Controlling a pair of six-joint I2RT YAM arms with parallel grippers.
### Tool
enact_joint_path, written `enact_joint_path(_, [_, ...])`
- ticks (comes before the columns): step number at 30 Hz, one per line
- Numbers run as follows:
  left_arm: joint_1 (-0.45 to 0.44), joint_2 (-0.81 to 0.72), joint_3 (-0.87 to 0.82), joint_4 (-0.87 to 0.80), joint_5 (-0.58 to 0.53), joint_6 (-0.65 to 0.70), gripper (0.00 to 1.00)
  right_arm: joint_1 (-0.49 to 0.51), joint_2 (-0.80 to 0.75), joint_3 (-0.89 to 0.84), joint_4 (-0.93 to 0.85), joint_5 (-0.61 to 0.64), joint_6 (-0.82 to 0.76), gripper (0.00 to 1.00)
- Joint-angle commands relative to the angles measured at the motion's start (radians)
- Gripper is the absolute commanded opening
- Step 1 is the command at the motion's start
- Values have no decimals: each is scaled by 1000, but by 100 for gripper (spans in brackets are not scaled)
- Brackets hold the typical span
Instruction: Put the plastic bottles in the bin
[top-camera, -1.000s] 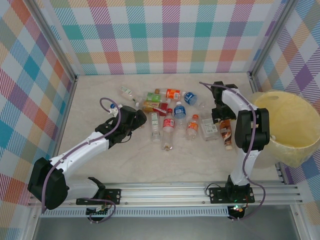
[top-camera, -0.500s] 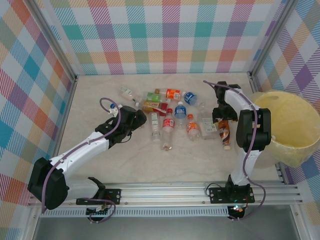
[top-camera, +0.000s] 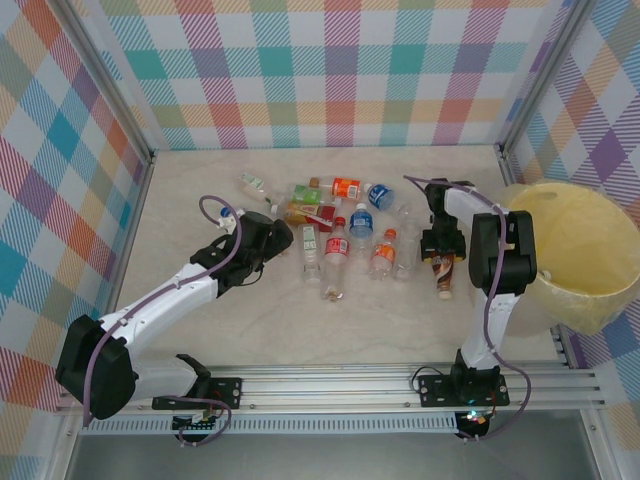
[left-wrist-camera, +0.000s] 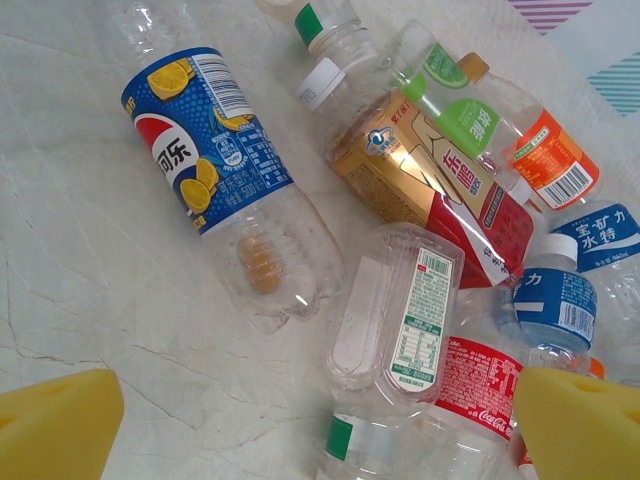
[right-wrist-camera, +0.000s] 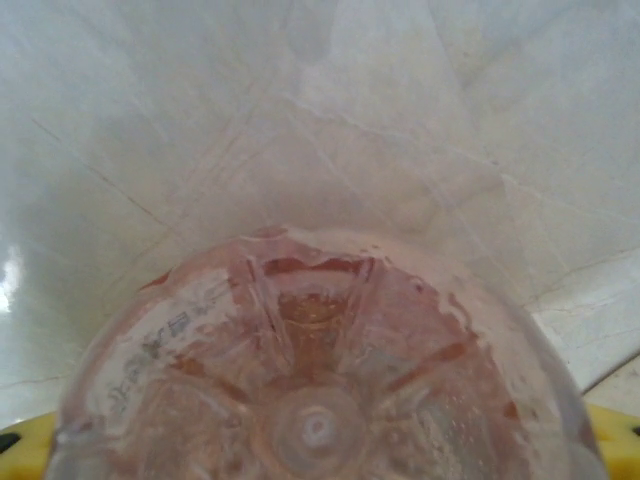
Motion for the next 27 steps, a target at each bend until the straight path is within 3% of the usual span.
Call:
enact_joint_path(1, [12,-5,-4,-11,-1,-7,100,-2,-56,6,40,-52,12,60])
enact_joint_path(5, [12,1,-6,3,9,-6,100,-1,-116,11,80,-130,28,60])
enact_joint_path(12, [12,-2,-9,1,10,-5,100,1,-175,86,26,-42,55,57])
enact_joint_path(21, [13,4,-18,16,18,-22,100,16,-412,158,77,-70,48,56])
enact_joint_path(27, [15,3,-20,19,18,-27,100,16,-611,166,231,-182,26,55])
